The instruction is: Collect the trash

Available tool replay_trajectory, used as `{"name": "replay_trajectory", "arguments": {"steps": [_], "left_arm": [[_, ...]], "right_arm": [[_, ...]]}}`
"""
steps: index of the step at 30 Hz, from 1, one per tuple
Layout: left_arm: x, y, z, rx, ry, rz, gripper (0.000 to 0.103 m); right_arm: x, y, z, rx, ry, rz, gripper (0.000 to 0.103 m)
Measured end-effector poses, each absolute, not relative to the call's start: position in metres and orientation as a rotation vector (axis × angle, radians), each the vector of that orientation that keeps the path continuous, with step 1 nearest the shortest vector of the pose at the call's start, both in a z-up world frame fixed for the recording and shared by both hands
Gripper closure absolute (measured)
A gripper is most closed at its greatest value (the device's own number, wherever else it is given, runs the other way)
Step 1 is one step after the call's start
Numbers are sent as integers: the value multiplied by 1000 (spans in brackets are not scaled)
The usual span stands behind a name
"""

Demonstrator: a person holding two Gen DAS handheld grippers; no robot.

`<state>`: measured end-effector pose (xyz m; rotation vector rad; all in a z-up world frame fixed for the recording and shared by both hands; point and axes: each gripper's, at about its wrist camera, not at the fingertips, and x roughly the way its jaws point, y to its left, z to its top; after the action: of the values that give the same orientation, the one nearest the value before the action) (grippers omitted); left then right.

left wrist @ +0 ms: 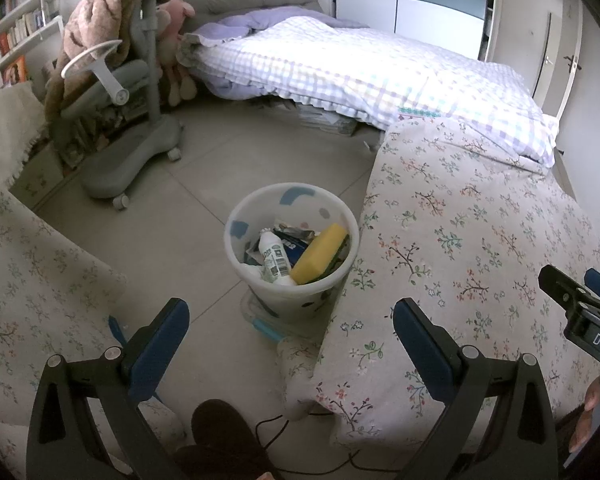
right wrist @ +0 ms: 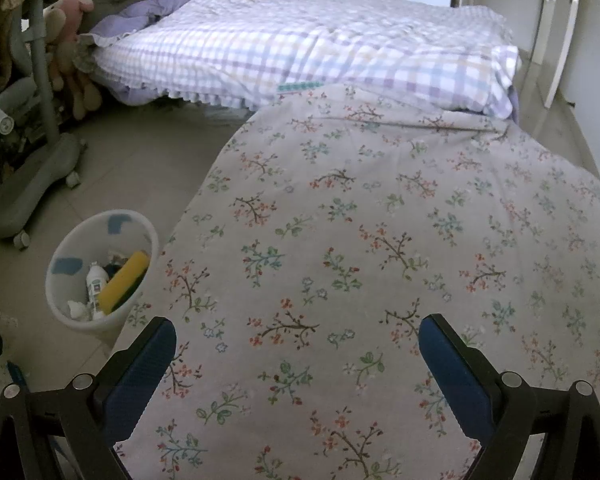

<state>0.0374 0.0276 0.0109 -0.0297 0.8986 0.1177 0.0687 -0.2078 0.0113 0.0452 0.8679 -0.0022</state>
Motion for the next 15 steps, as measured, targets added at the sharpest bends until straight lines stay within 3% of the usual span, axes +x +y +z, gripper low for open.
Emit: {"name": "replay_trajectory", "arguments": {"steps": [15], "left_arm": [[37, 28, 11, -29, 897, 119, 0]], "right_arm": [[68, -205, 11, 50, 870, 4, 3]]}}
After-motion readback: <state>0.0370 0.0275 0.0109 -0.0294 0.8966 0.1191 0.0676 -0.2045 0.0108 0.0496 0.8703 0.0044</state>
